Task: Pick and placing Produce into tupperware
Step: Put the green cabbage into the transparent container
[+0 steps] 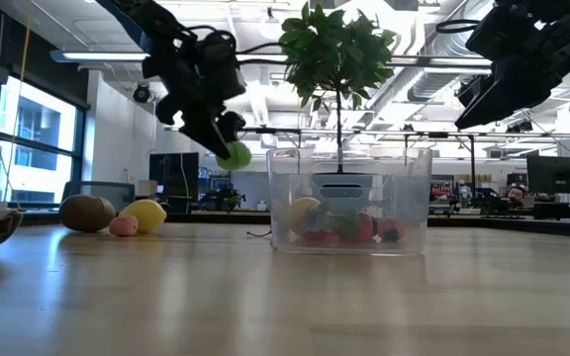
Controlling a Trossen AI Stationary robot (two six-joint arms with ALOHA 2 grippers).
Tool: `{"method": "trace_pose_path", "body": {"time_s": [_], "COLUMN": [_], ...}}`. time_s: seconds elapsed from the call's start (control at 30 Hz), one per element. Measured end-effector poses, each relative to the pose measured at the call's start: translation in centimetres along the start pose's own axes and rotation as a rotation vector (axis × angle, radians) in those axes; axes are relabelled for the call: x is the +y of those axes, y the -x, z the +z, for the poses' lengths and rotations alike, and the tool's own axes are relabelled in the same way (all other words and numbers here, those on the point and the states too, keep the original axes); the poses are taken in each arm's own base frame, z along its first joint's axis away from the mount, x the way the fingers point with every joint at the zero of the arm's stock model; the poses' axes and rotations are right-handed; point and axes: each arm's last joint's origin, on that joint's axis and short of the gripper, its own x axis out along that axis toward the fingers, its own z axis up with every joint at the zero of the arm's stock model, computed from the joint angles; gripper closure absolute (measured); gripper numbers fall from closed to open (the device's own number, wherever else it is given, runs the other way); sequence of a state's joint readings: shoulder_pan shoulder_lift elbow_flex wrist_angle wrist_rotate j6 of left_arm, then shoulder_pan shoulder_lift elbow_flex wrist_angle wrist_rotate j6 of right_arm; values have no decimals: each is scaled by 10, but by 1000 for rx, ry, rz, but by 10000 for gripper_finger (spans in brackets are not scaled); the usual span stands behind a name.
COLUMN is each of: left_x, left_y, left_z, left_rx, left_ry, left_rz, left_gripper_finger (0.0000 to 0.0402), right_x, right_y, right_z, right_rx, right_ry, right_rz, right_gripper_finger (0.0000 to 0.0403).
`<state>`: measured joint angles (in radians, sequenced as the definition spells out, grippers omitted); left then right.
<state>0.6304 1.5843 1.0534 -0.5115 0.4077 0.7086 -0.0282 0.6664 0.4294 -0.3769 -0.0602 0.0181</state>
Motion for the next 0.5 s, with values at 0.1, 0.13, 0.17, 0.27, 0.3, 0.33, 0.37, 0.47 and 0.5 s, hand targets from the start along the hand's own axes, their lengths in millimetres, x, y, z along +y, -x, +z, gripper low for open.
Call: {"method": "trace_pose_path", "body": {"time_s": [0.1,0.13,0.17,0.27,0.3,0.33,0.37,0.47,0.5], "left_x": [-4,-6,-7,-12,-13,-14,-15,-21,-23], "left_y": [8,11,13,22,24,27,30,37,38], "left_z": [2,3,4,7,8,10,11,15,17], "left_rx": [-24,-35,-49,-93,-110,-129,-146,-188,-197], "left_ry": [-1,-2,-4,-12,-13,-13,-16,-8,-8], "left_rz": [-31,-41,-52,-82,-91,-101,-112,-139,-144], "left_gripper_finger": [174,174,174,174,174,174,174,174,174], "right_x": [0,0,0,0,0,0,0,0,0], "right_y": [0,0,0,0,0,0,0,0,0], "right_z": [0,0,0,0,0,0,0,0,0], "right_rx": [0,0,0,0,0,0,0,0,0], "right_ry": [0,0,0,0,0,0,0,0,0], "right_rz": [0,0,0,0,0,0,0,0,0], "right_gripper_finger": [329,329,329,329,329,329,329,329,329]}}
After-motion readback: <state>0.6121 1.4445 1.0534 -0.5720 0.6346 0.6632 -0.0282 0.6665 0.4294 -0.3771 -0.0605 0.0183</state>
